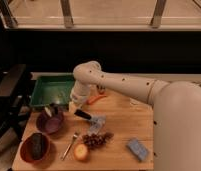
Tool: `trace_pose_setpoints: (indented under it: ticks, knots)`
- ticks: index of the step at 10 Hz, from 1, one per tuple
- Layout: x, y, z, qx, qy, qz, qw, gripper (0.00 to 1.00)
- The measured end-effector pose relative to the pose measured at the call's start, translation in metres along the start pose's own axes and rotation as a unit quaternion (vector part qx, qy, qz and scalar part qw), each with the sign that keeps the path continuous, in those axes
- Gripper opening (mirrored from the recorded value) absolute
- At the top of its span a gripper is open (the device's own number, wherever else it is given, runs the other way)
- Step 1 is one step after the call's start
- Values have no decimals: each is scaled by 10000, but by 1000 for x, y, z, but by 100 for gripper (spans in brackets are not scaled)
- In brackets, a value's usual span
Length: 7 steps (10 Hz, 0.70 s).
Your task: Wipe purple bowl with brush
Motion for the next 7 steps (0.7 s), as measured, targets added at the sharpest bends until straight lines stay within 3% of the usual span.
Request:
trace_pose_setpoints:
  ticks: [3, 7]
  knots:
    - [2, -1, 30, 28, 315, -21, 9995, 0]
    - [12, 2, 41, 87, 630, 55, 9980, 0]
